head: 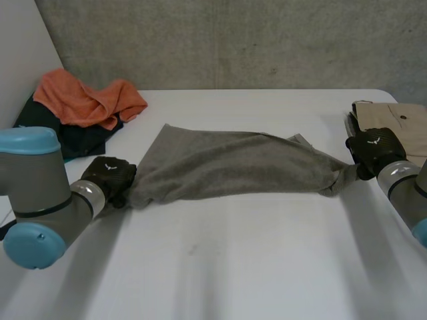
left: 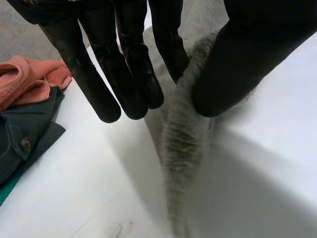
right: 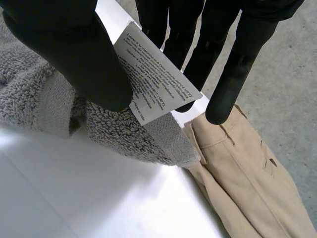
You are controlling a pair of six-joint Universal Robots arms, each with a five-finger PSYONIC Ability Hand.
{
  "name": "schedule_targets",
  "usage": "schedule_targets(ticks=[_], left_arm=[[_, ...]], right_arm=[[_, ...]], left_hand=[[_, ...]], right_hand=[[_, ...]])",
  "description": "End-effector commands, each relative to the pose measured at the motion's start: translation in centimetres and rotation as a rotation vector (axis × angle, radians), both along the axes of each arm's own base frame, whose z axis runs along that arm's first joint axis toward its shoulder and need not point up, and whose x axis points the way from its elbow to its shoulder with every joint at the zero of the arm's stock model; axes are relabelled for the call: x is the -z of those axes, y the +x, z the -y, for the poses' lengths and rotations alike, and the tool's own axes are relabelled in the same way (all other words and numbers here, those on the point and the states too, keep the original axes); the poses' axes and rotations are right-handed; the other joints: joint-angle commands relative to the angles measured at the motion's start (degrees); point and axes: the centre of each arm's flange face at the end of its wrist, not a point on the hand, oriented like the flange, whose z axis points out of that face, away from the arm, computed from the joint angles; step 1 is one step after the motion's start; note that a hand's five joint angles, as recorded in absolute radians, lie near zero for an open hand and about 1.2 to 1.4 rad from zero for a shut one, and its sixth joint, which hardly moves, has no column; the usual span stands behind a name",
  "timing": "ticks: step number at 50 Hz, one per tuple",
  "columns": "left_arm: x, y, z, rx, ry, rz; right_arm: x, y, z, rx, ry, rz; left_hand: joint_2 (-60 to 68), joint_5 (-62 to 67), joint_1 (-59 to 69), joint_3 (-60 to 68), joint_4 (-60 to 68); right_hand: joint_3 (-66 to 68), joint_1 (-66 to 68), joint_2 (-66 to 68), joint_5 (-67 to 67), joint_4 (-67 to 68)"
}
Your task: Fold the laundry.
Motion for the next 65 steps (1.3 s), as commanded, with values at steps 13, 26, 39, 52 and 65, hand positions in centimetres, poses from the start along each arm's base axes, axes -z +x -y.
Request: schedule_targets(ticks=[13,26,39,52,65], left_arm=[[-21.1,1.9,-6.5,-0.033,-0.561,-0.248],[-16.4,0.4,-2.8,-0.073,-0.355,-0.194],[-10.2,-2.1,-2.9,-0.04,-0.192,-0.107],[-14.0,-1.9,-4.4,-0.03,-0.293,-0.161],[-16.0,-2.9,-5.9,0.018,-0.345,-0.196]], right_arm=[[-18.7,-3.4,-2.7,0.011,-0.301,0.102],[-13.3,-0.4,5.3,0.049,-0.157,0.24],[0.2,4.5,10.1,0.127,-0.217,0.114],[-8.3,3.3,8.7,0.223,-0.383,0.2],[-8.2,1.2,-4.0,0.076,0.25,0.044]], left_hand=[[13.65,14.18,13.7,13.96,13.52],[13.65,14.18,13.7,13.96,13.52],[13.65,14.18,13.7,13.96,13.52],[13.65,14.18,13.7,13.96,13.52],[13.65,14.18,13.7,13.96,13.52]], right_hand=[[11.84,15.34,12.25,13.44,11.36],[11.84,15.34,12.25,13.44,11.36],[11.32,14.82,11.73,12.92,10.83],[-58.16,-54.66,-57.75,-56.56,-58.64],[-50.61,-47.1,-50.2,-49.01,-51.09]])
